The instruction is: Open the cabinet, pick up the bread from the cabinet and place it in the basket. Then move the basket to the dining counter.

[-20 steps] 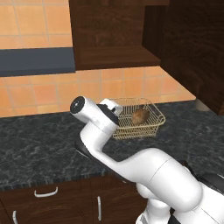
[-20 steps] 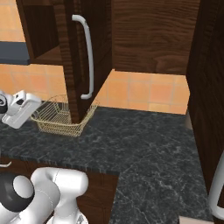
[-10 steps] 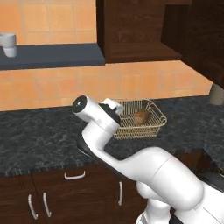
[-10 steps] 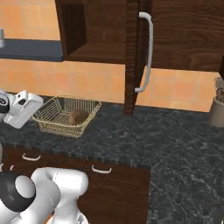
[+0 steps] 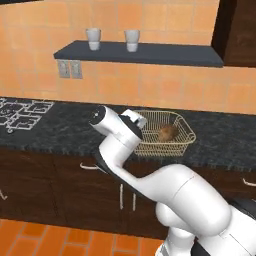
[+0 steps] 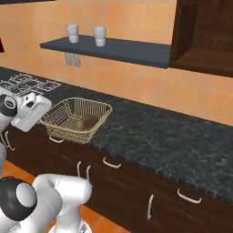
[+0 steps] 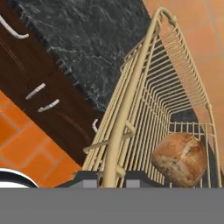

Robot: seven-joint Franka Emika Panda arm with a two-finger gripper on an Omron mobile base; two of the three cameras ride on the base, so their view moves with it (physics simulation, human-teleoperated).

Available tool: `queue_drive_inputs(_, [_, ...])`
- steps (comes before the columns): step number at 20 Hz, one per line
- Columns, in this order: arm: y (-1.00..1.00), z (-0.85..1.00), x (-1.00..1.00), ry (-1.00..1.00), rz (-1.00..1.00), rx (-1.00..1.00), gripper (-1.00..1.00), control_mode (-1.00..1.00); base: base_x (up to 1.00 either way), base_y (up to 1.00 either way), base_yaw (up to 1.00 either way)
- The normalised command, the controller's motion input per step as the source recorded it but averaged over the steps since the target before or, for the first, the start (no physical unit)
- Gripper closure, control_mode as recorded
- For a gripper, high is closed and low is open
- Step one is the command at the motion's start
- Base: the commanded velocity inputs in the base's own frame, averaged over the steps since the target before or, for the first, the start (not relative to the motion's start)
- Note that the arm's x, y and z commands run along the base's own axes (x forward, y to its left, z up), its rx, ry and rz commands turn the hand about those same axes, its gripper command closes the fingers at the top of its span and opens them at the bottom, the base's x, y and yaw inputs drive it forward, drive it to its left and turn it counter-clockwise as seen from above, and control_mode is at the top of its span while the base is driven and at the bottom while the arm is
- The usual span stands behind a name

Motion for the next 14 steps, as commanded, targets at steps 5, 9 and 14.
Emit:
queue_drive_inputs(5, [0.00, 0.00, 0.00, 0.00, 0.00, 0.00, 1.00, 1.00, -0.02, 0.47, 0.85])
queue_drive_inputs(9, [0.00, 0.00, 0.00, 0.00, 0.00, 0.00, 1.00, 1.00, 0.00, 0.12, 0.91])
queue_drive_inputs(14, [0.00, 0.00, 0.00, 0.00, 0.00, 0.00, 1.00, 1.00, 0.00, -0.04, 0.91])
